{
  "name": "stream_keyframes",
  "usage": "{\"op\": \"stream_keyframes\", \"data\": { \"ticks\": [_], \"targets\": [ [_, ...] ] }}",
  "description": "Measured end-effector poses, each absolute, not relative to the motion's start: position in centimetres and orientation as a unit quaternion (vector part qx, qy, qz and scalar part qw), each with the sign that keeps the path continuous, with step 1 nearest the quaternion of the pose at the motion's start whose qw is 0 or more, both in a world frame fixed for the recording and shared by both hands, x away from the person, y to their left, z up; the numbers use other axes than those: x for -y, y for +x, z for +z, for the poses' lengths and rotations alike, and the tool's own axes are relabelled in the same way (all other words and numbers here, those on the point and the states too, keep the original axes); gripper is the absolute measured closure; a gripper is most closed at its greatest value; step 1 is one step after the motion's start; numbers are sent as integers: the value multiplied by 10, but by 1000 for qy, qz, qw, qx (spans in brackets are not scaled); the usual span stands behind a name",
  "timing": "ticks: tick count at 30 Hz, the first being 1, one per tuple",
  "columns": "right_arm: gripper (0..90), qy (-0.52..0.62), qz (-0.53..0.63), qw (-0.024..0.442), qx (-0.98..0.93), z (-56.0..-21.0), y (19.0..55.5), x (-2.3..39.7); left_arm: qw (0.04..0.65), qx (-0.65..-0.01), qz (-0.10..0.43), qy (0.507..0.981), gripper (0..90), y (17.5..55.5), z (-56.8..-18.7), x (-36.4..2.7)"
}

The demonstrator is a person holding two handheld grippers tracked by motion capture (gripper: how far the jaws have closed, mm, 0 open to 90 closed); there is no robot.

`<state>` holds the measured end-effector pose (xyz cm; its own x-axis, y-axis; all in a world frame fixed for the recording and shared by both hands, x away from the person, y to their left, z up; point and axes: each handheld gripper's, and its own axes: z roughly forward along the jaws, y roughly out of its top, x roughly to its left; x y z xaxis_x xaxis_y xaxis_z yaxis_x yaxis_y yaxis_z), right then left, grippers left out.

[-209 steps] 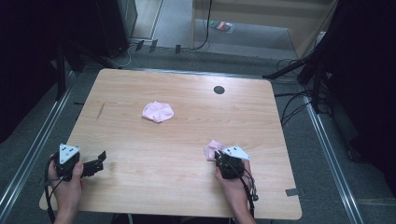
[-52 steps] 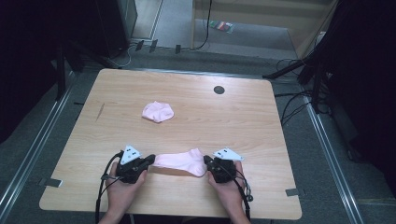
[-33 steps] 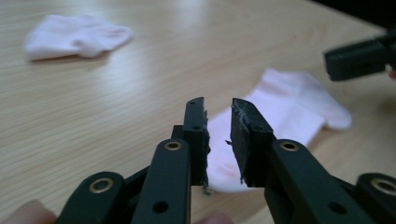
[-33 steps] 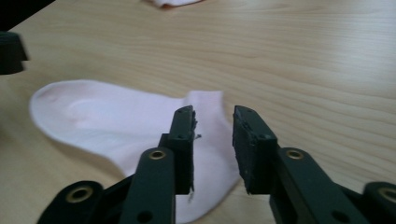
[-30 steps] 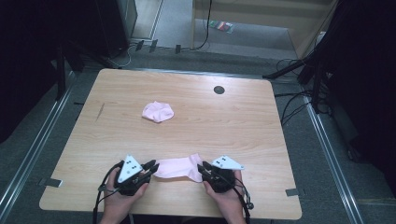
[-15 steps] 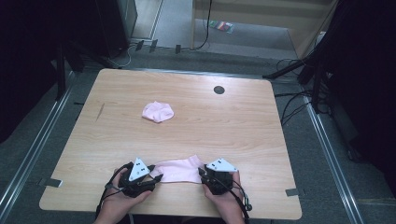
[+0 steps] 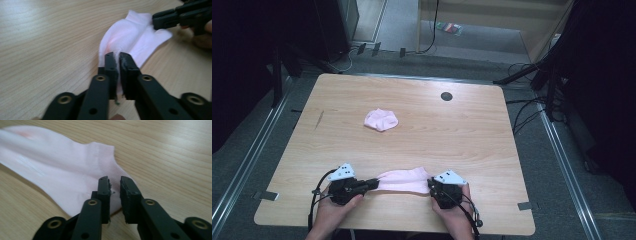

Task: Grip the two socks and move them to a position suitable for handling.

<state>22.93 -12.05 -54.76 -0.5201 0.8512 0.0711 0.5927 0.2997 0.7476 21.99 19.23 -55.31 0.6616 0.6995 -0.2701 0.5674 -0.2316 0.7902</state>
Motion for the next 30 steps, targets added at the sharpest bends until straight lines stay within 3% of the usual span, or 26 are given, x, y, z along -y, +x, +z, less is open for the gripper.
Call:
{"op": "stream_keyframes", "data": {
  "ticks": [1, 2, 3, 4, 5, 6, 7, 10, 14, 18, 24, 30],
  "targets": [
    [758, 458, 374, 173, -787, -548, 229, 120, 469, -405, 70, 782, 734, 220, -553, -192],
    [728, 458, 381, 163, -787, -548, 230, 122, 462, -409, 85, 782, 734, 219, -553, -190],
    [705, 461, 386, 155, -784, -548, 230, 123, 467, -412, 85, 778, 677, 219, -553, -191],
    [634, 468, 403, 136, -775, -547, 231, 125, 473, -416, 84, 772, 563, 220, -553, -193],
    [634, 468, 403, 136, -775, -547, 231, 125, 484, -423, 78, 763, 563, 221, -552, -196],
    [600, 467, 433, 128, -760, -543, 231, 129, 496, -427, 66, 753, 436, 224, -552, -200],
    [600, 467, 433, 128, -760, -543, 231, 129, 500, -431, 63, 749, 436, 225, -552, -202],
    [546, 466, 464, 134, -741, -536, 231, 134, 508, -435, 69, 740, 302, 226, -550, -205],
    [423, 470, 478, 146, -727, -534, 233, 143, 507, -441, 111, 732, 235, 224, -546, -206],
    [329, 470, 489, 160, -718, -532, 231, 157, 499, -464, 118, 722, 165, 228, -539, -209],
    [131, 496, 478, 196, -698, -523, 231, 182, 495, -471, 130, 718, 143, 234, -530, -213],
    [95, 526, 461, 205, -685, -524, 231, 218, 484, -492, 141, 710, 111, 248, -526, -221]
  ]
}}
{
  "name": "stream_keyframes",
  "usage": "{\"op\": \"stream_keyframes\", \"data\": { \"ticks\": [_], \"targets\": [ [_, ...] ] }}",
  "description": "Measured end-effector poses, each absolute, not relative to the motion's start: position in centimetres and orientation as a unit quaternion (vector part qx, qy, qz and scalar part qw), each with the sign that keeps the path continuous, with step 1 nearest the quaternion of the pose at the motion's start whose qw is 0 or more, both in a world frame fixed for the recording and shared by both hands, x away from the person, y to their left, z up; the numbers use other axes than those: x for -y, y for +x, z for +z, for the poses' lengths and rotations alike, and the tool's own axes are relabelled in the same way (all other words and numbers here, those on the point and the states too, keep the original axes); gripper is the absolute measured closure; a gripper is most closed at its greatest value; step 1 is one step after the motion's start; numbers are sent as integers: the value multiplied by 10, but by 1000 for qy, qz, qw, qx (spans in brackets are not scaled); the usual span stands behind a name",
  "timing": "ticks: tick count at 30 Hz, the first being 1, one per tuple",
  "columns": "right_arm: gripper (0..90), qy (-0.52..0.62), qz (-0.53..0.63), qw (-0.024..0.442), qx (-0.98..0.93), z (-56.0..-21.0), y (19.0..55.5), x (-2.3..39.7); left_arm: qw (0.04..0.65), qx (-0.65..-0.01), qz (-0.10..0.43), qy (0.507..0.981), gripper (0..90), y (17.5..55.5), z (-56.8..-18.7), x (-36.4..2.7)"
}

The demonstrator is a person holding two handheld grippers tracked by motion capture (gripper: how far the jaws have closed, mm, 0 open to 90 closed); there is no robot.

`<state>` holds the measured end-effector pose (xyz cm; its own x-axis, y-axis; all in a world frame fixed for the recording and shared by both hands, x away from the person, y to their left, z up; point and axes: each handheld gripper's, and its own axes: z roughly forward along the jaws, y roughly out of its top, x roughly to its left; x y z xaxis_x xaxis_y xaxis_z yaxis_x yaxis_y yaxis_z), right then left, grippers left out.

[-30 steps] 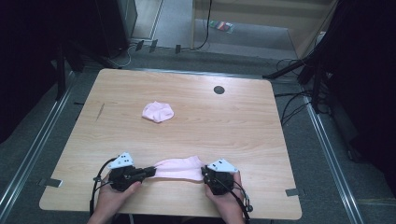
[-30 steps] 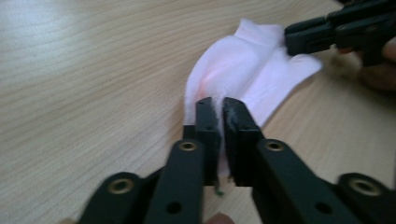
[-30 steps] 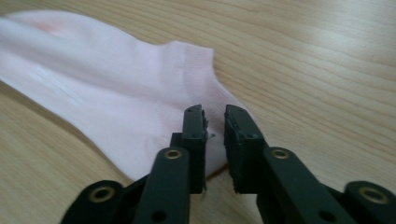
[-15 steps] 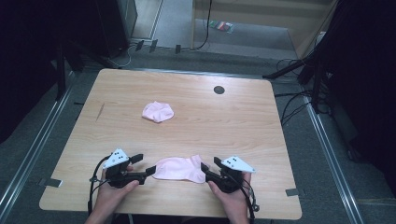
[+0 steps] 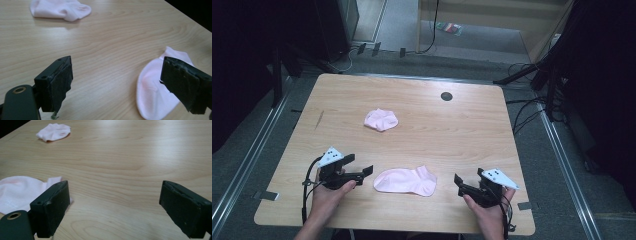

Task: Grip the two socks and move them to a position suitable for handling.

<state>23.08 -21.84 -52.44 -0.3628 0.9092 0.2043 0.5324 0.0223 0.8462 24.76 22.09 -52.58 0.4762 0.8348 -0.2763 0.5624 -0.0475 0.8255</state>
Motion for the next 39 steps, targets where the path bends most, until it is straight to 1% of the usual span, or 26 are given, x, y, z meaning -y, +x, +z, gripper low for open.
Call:
{"op": "stream_keyframes", "data": {
  "ticks": [6, 9, 16, 20, 23, 27, 31, 37, 39],
  "targets": [
    [89, 527, 453, 211, -687, -532, 231, 239, 483, -506, 159, 697, 108, 263, -520, -229],
    [113, 544, 452, 209, -676, -538, 238, 245, 478, -513, 168, 693, 107, 272, -519, -229],
    [130, 556, 452, 207, -666, -544, 245, 248, 457, -528, 197, 688, 138, 296, -518, -227],
    [134, 567, 457, 201, -655, -545, 246, 250, 459, -547, 201, 670, 142, 310, -519, -226],
    [135, 565, 454, 204, -658, -546, 245, 248, 460, -560, 207, 657, 147, 324, -518, -223],
    [136, 557, 449, 212, -666, -547, 244, 245, 454, -564, 223, 652, 194, 342, -522, -216],
    [137, 556, 450, 212, -666, -547, 244, 244, 435, -572, 240, 652, 233, 363, -526, -210],
    [137, 559, 451, 208, -664, -547, 245, 244, 413, -577, 241, 662, 271, 396, -538, -199],
    [137, 561, 450, 205, -664, -547, 246, 243, 411, -572, 251, 664, 321, 404, -543, -194]
  ]
}}
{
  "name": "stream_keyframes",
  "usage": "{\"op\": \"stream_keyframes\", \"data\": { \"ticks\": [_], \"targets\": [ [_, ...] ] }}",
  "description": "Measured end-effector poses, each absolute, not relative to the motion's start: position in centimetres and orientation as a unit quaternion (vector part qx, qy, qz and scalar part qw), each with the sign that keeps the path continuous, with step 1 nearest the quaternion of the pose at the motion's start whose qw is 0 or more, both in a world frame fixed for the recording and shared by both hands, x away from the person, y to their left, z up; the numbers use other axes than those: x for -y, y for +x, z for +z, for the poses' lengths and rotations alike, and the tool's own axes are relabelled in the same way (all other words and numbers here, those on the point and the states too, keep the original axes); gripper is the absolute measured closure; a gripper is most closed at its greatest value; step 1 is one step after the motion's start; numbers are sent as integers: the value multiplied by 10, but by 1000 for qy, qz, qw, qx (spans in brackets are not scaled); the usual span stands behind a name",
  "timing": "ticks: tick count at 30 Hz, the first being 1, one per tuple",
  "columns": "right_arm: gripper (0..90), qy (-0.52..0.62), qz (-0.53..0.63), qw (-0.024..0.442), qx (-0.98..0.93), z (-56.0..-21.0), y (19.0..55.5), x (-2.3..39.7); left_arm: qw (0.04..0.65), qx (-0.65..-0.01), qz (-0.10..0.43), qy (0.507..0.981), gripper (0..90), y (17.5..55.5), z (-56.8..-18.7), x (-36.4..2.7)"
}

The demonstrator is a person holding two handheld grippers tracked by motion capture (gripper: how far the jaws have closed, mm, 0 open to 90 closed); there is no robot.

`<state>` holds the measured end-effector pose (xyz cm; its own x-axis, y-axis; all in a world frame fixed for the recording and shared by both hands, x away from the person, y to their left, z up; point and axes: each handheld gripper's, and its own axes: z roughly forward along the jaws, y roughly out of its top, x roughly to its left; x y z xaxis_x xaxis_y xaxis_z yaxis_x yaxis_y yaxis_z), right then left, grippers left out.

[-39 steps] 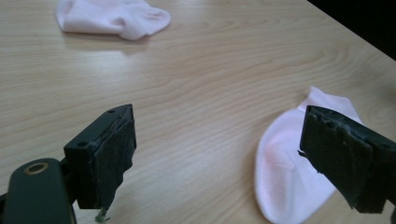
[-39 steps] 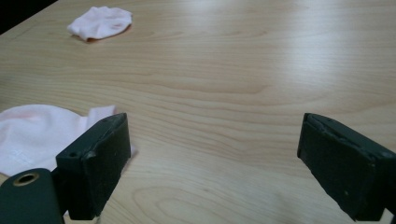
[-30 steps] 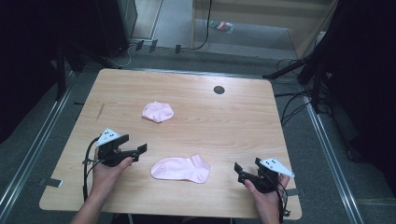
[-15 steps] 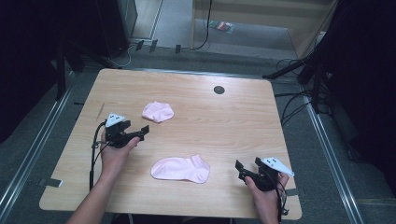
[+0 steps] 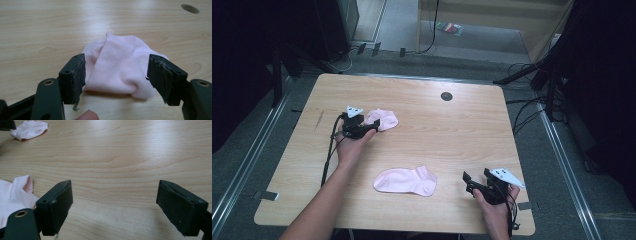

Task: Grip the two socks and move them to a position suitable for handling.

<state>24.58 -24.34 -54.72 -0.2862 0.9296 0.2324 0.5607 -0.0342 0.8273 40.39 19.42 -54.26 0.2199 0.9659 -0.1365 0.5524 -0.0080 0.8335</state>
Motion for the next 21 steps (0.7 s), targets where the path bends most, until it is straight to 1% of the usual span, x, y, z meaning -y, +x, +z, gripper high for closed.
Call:
{"op": "stream_keyframes", "data": {
  "ticks": [3, 7, 10, 11, 13, 14, 16, 18, 19, 20, 21],
  "targets": [
    [138, 559, 448, 205, -666, -547, 246, 243, 392, -577, 255, 669, 321, 414, -547, -188],
    [137, 558, 447, 199, -670, -548, 247, 243, 385, -593, 257, 659, 315, 421, -547, -185],
    [136, 559, 446, 196, -671, -548, 248, 243, 350, -595, 251, 679, 352, 425, -548, -180],
    [136, 558, 446, 195, -672, -549, 248, 243, 340, -596, 250, 683, 381, 426, -548, -179],
    [136, 559, 444, 194, -673, -549, 249, 243, 328, -597, 258, 685, 405, 427, -549, -176],
    [136, 559, 443, 194, -673, -549, 249, 243, 322, -597, 264, 686, 432, 428, -548, -175],
    [137, 562, 439, 193, -674, -549, 249, 242, 321, -595, 269, 686, 549, 428, -548, -175],
    [138, 561, 438, 194, -675, -549, 250, 242, 327, -594, 260, 688, 744, 428, -547, -177],
    [138, 561, 437, 194, -676, -549, 250, 241, 329, -593, 252, 691, 783, 428, -546, -178],
    [138, 561, 437, 194, -676, -549, 250, 241, 329, -593, 252, 691, 801, 428, -546, -178],
    [140, 562, 435, 194, -677, -549, 250, 241, 336, -594, 236, 692, 816, 427, -545, -179]
  ]
}}
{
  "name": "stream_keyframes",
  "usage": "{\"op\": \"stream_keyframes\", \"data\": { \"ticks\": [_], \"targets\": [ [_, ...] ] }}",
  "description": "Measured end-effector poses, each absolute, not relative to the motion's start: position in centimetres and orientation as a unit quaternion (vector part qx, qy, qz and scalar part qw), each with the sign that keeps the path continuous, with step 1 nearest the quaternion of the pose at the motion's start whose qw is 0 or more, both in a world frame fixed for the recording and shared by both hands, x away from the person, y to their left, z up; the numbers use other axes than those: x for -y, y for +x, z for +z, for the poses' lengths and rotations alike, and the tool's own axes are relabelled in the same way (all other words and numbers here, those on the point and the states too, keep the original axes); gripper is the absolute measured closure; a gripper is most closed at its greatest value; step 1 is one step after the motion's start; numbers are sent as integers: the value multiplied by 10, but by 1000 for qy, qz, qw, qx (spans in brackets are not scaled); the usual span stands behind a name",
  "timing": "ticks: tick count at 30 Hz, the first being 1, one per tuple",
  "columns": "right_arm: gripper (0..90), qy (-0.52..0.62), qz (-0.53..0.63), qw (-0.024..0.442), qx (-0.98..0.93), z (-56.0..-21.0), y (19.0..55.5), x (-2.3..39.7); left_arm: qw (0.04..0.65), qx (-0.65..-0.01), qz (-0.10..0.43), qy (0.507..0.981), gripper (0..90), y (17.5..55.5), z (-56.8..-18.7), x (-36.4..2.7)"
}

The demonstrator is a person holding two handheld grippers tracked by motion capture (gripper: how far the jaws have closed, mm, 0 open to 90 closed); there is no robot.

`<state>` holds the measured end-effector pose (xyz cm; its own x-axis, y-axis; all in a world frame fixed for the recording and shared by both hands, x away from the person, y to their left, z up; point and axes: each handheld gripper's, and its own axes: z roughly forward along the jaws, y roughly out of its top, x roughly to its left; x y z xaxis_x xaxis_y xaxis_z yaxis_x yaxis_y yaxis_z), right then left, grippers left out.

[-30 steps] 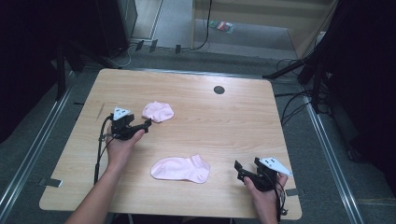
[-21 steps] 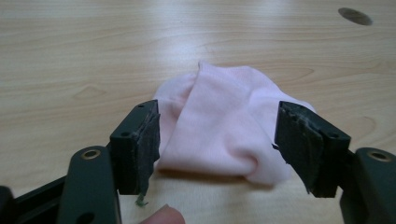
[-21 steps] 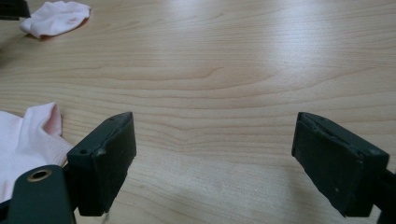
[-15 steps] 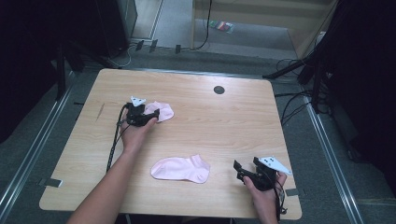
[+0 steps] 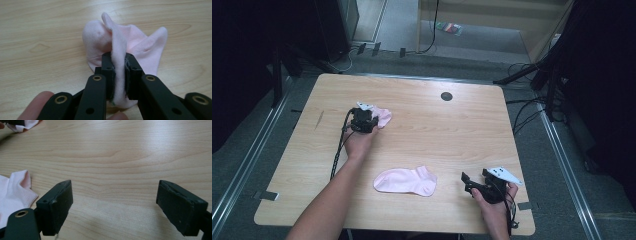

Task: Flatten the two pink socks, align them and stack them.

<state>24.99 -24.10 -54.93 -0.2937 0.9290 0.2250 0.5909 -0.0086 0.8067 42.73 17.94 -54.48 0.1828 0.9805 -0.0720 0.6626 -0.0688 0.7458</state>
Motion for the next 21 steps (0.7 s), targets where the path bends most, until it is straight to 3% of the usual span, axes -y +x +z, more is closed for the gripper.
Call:
{"op": "stream_keyframes", "data": {
  "ticks": [11, 21],
  "targets": [
    [145, 561, 430, 198, -679, -549, 251, 240, 412, -546, 211, 699, 836, 402, -511, -162],
    [145, 563, 427, 201, -679, -549, 251, 238, 448, -484, 134, 739, 835, 363, -511, -121]
  ]
}}
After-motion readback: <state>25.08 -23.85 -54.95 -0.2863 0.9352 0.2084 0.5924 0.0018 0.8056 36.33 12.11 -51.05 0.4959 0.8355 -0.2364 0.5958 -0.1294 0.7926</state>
